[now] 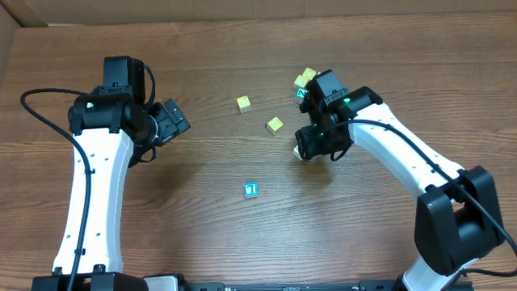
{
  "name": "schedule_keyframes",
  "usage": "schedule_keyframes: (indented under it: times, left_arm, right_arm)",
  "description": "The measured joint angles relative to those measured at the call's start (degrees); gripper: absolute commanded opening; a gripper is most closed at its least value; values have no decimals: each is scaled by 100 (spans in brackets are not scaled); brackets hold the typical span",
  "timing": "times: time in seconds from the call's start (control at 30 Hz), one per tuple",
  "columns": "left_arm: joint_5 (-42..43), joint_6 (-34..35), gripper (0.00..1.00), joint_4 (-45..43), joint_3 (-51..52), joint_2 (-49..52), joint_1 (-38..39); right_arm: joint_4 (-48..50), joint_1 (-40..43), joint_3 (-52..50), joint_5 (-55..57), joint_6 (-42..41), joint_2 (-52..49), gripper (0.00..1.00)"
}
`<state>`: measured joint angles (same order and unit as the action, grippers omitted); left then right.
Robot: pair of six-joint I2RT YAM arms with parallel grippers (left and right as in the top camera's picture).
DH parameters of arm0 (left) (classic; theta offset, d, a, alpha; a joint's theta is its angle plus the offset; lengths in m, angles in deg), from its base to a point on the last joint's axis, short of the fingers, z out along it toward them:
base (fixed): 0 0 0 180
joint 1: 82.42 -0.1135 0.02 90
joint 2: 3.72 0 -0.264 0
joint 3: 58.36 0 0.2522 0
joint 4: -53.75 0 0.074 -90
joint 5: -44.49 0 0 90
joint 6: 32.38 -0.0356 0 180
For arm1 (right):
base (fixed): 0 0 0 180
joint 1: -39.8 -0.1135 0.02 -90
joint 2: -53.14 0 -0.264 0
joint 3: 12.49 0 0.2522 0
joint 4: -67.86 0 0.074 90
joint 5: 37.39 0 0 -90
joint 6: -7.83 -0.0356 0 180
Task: Flip 3 blocks
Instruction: 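Move the right gripper over the green-lettered block near the cluster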
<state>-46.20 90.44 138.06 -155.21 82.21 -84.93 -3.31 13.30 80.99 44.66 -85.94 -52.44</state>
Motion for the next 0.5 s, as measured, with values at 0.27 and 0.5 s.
schedule_keyframes:
  times: [0.27, 0.5]
  left_arm:
    - [0, 0, 100, 0, 0, 2, 0]
    - [0, 0, 100, 0, 0, 2, 0]
  right_arm:
    - [446, -15, 0, 129, 487, -57, 68]
    - [732, -17, -15, 138, 754, -57, 70]
